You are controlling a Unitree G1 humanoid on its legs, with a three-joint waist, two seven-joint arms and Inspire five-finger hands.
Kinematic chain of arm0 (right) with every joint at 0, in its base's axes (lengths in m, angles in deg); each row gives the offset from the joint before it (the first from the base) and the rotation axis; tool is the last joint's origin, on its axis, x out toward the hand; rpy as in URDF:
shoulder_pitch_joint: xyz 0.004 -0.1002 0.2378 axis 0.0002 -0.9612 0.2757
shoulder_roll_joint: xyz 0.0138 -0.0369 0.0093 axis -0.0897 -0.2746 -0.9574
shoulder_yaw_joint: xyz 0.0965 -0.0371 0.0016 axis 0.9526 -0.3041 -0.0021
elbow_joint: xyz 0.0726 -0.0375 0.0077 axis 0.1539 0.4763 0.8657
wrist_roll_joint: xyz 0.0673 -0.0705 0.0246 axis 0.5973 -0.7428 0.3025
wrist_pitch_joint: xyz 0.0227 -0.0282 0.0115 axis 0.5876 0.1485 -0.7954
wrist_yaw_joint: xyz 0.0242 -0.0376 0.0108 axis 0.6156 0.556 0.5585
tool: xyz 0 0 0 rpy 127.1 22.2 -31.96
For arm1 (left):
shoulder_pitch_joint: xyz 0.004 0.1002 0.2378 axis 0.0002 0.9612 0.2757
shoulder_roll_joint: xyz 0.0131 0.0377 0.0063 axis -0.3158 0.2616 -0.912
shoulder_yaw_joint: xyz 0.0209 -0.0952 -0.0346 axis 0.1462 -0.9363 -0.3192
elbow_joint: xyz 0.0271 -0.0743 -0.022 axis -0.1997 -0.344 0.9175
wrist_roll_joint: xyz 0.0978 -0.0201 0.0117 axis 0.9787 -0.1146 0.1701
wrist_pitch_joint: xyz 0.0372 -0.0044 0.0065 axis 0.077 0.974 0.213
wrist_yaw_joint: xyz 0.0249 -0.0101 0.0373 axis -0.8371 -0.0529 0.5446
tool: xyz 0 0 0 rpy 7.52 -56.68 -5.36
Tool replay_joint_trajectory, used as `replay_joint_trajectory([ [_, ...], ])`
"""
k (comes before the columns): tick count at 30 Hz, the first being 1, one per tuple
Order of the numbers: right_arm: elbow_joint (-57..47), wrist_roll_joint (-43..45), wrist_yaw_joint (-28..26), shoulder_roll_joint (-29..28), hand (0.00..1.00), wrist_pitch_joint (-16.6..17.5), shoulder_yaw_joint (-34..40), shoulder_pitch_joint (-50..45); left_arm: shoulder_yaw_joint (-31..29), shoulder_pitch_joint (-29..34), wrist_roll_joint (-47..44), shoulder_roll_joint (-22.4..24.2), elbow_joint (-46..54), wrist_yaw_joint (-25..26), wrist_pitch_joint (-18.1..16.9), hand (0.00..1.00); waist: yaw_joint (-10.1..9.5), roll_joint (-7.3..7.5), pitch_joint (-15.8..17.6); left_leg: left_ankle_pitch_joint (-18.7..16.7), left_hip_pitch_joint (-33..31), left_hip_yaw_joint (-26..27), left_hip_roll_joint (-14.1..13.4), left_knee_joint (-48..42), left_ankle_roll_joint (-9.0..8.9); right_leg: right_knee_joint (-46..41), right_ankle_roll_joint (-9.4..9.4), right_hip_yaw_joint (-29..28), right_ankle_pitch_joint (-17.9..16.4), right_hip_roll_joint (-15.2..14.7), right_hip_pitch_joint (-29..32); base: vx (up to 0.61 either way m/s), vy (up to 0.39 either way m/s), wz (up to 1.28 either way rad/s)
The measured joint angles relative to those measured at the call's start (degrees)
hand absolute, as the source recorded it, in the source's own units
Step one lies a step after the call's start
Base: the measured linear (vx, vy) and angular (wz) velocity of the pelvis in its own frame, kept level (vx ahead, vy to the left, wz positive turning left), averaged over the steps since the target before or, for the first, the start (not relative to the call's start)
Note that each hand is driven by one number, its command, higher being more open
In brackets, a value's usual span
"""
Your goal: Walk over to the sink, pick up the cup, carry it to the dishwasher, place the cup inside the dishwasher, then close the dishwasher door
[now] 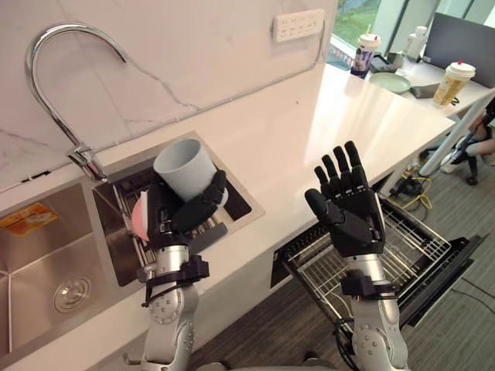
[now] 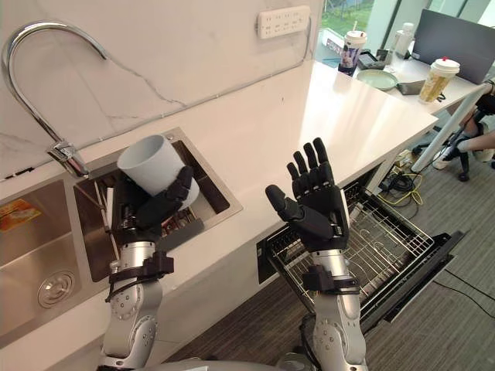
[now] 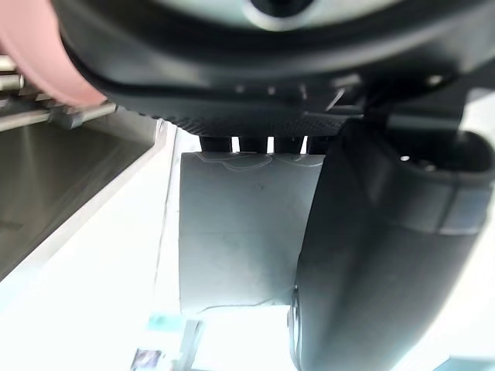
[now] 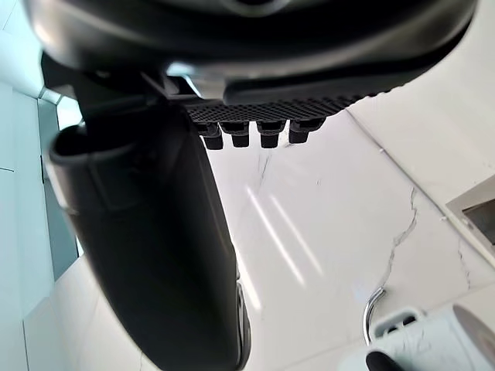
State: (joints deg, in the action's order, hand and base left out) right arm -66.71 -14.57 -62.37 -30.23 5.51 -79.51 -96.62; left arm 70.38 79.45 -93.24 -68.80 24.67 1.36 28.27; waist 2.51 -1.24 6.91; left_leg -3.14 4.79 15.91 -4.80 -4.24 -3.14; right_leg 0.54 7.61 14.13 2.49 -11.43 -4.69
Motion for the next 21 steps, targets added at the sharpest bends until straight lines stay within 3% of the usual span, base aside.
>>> replay_joint_trajectory([
  [6,0.0,1.86,-4.09,2.29,1.0,-3.67,-1.75,2.15,3.51,-5.55,9.64,-2.77,-3.94,-0.12,0.14,0.0,1.37,0.17,-1.24,0.06,0.53,2.08,0.03,0.21,-0.06,1.8,-0.29,-1.99,1.62,0.46,0.16,-0.05,0.004,-0.19],
  [12,-0.02,2.32,-5.73,5.79,1.0,-8.5,-3.01,4.84,5.72,-10.57,16.28,-4.87,-7.11,4.05,-0.03,0.0,1.7,0.17,-1.38,0.22,0.77,3.47,-0.03,0.27,-0.11,2.52,-0.42,-3.46,2.54,0.77,0.54,-0.06,-0.01,-0.13],
  [21,-0.02,-3.48,1.96,7.54,1.0,-10.22,-4.82,7.33,7.99,-12.98,20.39,-5.66,-9.61,9.38,0.15,0.0,2.01,0.82,-1.98,0.95,1.09,3.48,0.18,1.24,-0.02,2.61,-0.42,-3.6,2.79,0.77,0.61,-0.04,-0.014,0.0],
])
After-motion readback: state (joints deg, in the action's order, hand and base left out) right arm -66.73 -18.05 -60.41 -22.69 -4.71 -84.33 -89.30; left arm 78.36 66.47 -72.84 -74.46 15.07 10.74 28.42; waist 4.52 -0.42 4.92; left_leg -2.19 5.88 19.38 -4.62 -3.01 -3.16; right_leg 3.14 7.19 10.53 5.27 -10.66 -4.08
